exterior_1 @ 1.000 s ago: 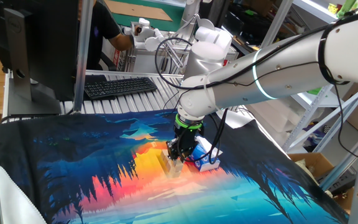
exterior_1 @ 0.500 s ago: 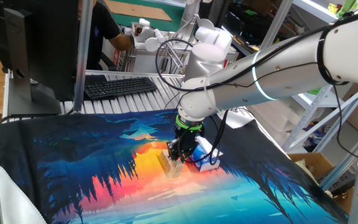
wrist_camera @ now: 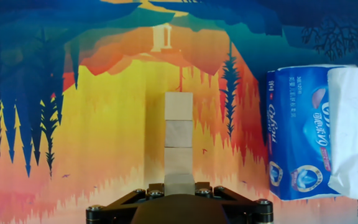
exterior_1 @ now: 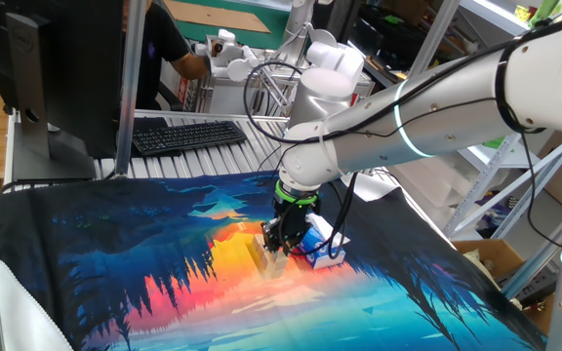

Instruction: Stack the blocks in a vertical line of five

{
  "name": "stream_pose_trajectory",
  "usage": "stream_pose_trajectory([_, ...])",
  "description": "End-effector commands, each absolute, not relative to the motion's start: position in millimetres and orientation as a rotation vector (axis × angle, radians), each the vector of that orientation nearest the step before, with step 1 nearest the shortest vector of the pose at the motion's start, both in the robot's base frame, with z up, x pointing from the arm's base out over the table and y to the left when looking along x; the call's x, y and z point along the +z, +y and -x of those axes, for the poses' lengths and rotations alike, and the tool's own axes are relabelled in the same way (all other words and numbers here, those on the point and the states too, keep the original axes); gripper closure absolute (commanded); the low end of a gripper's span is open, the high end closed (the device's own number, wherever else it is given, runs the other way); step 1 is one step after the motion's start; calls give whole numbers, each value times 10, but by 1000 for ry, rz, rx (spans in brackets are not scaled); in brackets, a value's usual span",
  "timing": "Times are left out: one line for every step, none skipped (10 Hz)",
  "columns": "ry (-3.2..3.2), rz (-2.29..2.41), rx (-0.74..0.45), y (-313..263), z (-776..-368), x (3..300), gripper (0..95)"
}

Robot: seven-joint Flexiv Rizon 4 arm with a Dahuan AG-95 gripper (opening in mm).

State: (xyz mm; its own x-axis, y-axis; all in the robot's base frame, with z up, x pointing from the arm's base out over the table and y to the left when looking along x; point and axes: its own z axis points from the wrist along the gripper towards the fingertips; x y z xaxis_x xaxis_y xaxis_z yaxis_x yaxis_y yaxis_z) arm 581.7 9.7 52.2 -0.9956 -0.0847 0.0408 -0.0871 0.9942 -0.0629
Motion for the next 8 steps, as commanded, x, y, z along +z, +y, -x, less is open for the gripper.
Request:
stream_pose_trajectory([-3101, -101, 97, 96, -5813, 510, 570])
stream_pose_trajectory([-3101, -95, 96, 97, -5814, 511, 570])
stream_pose_trajectory([-3102, -87, 97, 97, -5814, 510, 570])
stream_pose_trajectory([-3103, -71, 97, 97, -5814, 508, 570])
stream_pose_trajectory([-3102, -65, 97, 97, -5814, 507, 380])
stream_pose_trajectory([-3099, -66, 96, 97, -5819, 509, 380])
stream_pose_trajectory([-3096, -69, 96, 97, -5827, 511, 380])
stream_pose_trajectory([-3093, -68, 95, 97, -5846, 518, 380])
